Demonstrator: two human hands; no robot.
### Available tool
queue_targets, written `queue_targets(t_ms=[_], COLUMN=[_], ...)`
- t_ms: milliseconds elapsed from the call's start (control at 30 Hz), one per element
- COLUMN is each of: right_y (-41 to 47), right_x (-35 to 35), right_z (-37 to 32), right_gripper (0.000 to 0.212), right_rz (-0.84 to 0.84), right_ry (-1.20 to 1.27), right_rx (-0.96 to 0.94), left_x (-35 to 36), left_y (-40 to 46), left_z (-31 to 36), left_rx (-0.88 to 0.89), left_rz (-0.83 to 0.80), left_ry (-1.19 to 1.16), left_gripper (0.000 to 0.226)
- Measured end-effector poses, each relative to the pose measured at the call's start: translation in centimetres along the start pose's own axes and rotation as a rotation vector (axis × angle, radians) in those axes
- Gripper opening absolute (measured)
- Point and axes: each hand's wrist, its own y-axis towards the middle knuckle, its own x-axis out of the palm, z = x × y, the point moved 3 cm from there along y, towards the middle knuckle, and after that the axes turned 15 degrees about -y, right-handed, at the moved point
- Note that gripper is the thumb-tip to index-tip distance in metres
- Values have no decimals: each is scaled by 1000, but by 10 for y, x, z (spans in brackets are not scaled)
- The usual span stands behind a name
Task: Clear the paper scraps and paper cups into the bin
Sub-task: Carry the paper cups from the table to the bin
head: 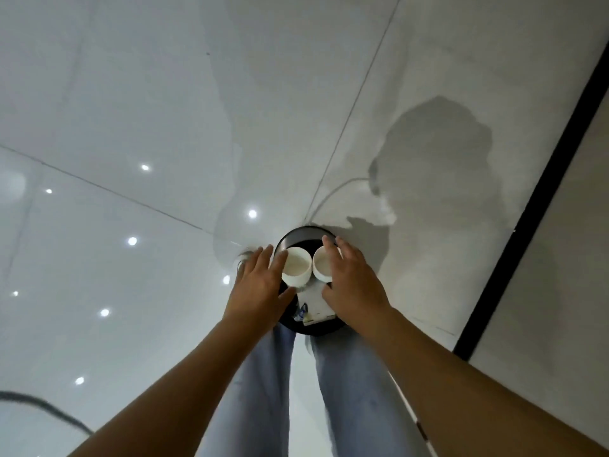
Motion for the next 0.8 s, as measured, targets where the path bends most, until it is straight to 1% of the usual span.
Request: queue_targets(t_ms=[133,267,400,500,567,667,800], right_y=[-65,-122,-164,-189,-203,-220,-235], right_x=[-59,-109,-138,-154,-158,-155,-148], right_z=[-34,-78,-127,-167,-198,-250,-340], right_gripper=[74,65,66,63,62,60,61], right_rz=[14,80,89,136,169,210,197], right_ry=[-36,-68,-150,-205,-288,-429,-488], right_rx=[-33,-123,-234,-310,-368,-425,-423], left_x=[-65,-123,-165,-194,-213,-240,-281], left_y=[-62,-122,-171,-206,-227,-261,-313], left_z=[34,69,79,63,43,2,-69], left_rx=[-2,-1,-11,-33,-45,-74,-95], left_rz=[81,155,257,312,343,376,393], left_ry=[8,4,38,61,58,20,2], left_gripper=[66,49,48,47,47,49,50])
